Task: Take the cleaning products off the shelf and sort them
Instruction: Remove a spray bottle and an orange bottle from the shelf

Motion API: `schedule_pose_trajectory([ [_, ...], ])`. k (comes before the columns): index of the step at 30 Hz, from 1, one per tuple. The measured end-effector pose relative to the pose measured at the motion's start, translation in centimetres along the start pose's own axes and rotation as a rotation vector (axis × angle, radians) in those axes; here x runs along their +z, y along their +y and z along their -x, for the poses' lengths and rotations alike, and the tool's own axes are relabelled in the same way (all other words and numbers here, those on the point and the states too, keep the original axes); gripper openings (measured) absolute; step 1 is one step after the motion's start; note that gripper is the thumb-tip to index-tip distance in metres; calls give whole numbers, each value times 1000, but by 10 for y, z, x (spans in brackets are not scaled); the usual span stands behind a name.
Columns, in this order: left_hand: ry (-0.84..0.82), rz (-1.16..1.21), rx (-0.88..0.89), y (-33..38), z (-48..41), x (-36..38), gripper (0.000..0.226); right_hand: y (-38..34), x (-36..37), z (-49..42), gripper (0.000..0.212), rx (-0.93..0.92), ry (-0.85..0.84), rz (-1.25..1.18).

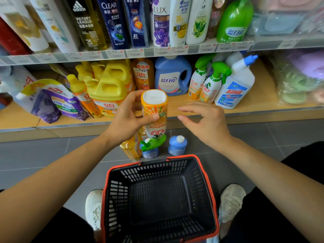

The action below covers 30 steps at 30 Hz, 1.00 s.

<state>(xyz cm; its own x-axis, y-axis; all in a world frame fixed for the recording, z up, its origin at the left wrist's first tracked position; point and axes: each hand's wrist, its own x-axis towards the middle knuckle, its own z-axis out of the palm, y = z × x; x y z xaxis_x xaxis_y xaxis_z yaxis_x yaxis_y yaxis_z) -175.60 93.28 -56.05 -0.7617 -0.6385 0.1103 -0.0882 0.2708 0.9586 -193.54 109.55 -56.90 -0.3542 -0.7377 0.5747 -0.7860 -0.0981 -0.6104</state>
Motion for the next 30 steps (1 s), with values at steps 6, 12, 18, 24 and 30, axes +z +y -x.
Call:
schedule_pose_trajectory([
  [6, 143, 334, -119, 3, -4, -9, 71, 25, 8, 5, 72, 815, -538, -313],
  [12, 201, 600, -101, 7, -7, -7, 61, 35, 32, 20, 46, 1029, -450, -691],
  [18, 246, 503, -237, -17, -21, -18, 38, 50, 12, 2, 37, 929, -123, -872],
  [24, -59, 237, -581, -62, -28, -6, 24, 65, -17, -41, 43, 657, -18, -514],
  [30, -177, -270, -380, -99, -42, 12, 27, 84, -20, -69, 46, 399, -183, -97],
])
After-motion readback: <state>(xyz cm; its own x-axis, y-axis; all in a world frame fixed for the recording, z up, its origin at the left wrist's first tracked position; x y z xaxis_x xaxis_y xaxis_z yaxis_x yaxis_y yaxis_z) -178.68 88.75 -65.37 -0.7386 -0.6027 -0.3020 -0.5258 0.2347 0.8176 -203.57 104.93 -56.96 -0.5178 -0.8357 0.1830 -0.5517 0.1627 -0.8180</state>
